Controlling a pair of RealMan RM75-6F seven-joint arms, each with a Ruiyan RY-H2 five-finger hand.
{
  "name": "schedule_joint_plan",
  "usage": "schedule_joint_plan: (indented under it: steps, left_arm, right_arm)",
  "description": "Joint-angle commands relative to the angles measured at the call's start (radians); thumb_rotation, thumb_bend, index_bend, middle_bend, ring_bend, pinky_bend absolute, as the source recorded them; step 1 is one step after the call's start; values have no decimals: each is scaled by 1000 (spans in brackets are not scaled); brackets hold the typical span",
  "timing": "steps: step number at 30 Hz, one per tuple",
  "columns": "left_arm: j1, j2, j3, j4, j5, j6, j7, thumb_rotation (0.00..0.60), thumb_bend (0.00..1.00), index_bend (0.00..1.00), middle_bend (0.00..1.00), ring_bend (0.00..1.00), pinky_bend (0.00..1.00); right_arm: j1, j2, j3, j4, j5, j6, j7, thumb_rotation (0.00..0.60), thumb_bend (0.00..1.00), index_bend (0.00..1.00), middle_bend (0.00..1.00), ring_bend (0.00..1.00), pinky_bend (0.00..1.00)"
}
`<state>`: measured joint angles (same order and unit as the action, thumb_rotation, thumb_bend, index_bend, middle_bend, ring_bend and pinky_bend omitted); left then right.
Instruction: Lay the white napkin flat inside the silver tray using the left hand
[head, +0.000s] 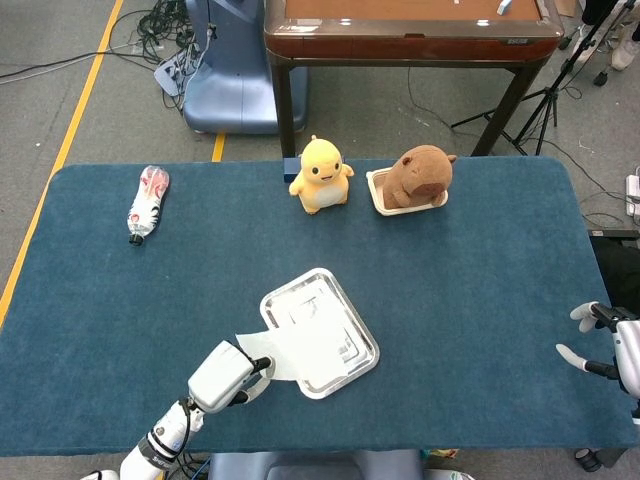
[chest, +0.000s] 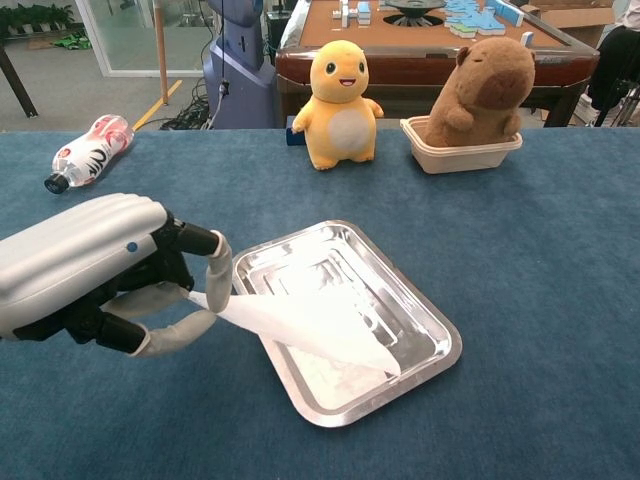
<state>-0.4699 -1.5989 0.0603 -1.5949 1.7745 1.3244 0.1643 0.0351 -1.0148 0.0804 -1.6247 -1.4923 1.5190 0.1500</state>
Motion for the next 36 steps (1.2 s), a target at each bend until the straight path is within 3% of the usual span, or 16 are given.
schedule_joint_plan:
  steps: [1,14,36]
  left_arm:
    - [-29,13,15,32,40,-4,-112,600,469,716,1000,997,1000]
    - [-63,33,0,109,-3,-46,-258,600,468,696,1000,974,992]
    - [-90,-5,-7,234,16,-39,-239,600,396,673,1000,957,975]
  right_arm:
    - [0,0,0,0,0,-1,0,600,12,474,580,499,698]
    - [0,0,0,-1,1,-3,-1,600,13,474,580,499,698]
    - [1,0,0,1,2,-6,3,600,12,474,580,499,698]
